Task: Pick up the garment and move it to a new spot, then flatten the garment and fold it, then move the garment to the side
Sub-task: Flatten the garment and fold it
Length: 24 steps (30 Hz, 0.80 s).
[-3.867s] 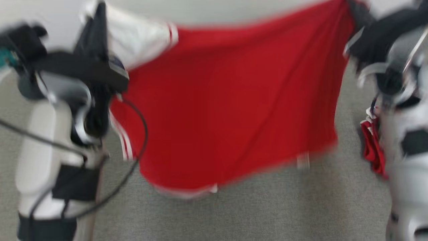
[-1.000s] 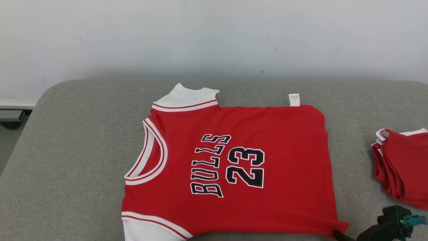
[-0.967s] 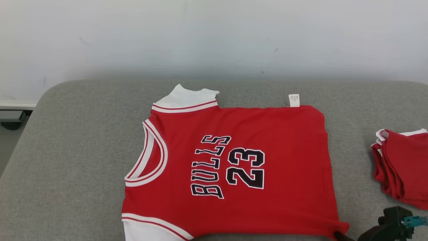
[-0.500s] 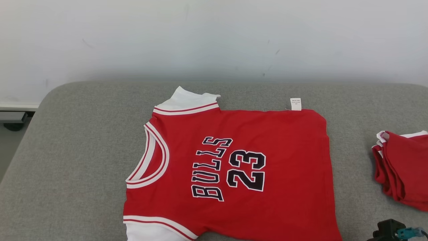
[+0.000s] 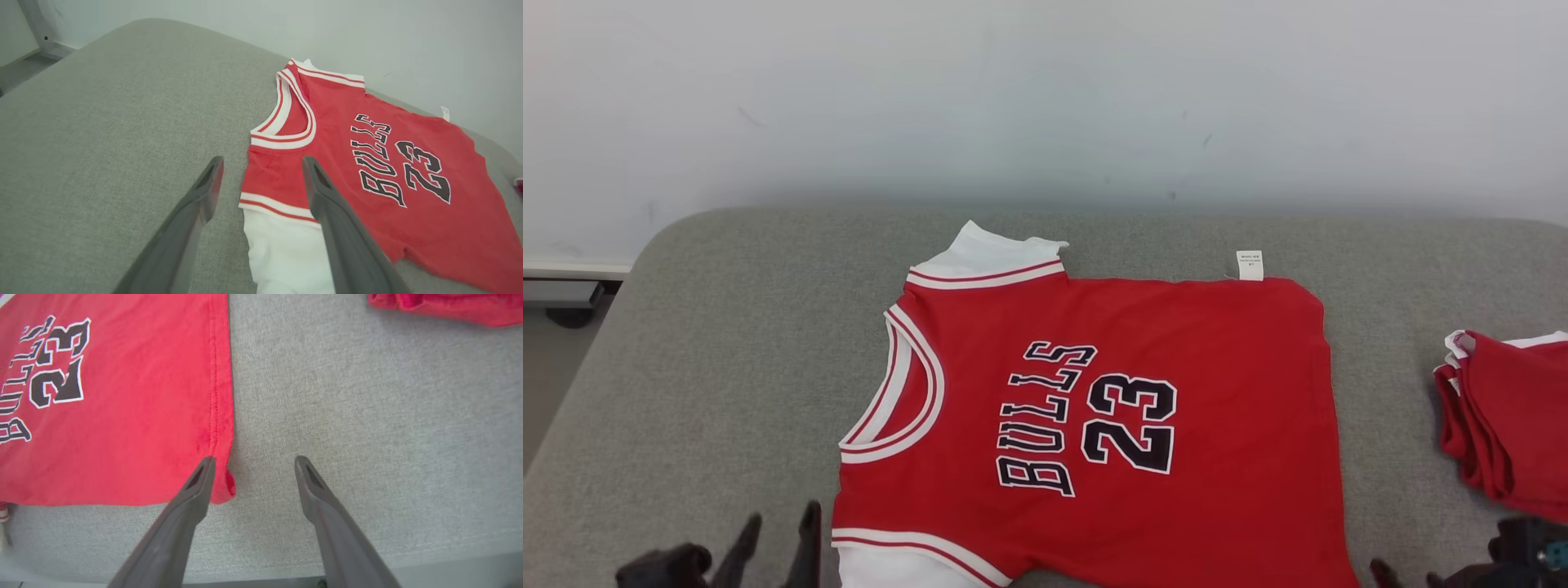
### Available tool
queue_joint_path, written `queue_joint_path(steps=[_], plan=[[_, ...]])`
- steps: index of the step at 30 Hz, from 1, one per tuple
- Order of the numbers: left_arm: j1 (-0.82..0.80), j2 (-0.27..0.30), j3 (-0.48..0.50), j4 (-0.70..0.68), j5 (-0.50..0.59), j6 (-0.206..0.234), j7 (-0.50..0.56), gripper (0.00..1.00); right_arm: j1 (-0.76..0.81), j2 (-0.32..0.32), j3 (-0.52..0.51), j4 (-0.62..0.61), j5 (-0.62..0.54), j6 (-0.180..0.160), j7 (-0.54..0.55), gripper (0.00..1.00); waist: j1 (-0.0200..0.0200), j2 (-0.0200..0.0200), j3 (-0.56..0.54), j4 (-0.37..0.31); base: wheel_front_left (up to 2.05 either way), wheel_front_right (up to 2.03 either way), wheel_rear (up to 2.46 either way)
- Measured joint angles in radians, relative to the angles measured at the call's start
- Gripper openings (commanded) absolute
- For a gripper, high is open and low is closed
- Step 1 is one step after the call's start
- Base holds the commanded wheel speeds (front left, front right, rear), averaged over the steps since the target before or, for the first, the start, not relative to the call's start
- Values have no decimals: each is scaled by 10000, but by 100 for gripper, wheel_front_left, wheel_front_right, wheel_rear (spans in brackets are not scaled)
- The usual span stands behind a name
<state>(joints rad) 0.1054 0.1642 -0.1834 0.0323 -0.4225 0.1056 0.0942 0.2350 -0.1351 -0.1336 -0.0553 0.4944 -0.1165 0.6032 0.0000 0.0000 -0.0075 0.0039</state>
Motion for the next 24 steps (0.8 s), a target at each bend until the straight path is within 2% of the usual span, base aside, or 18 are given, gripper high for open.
queue_joint_path(steps=[7,17,24], plan=[[-669,171,330,-184,305,12,-769,100,-829,437,-343,-727,-606,-69,-1632,100,0,0,-271,-11,0,0,0],[-1269,476,272,-119,809,8,-1083,100,-1277,654,151,-823,-928,-65,-3158,100,0,0,-558,-235,0,0,0],[-1392,479,-186,188,968,-90,-1081,100,-1305,658,681,-769,-934,382,-3670,100,0,0,-629,-388,0,0,0]])
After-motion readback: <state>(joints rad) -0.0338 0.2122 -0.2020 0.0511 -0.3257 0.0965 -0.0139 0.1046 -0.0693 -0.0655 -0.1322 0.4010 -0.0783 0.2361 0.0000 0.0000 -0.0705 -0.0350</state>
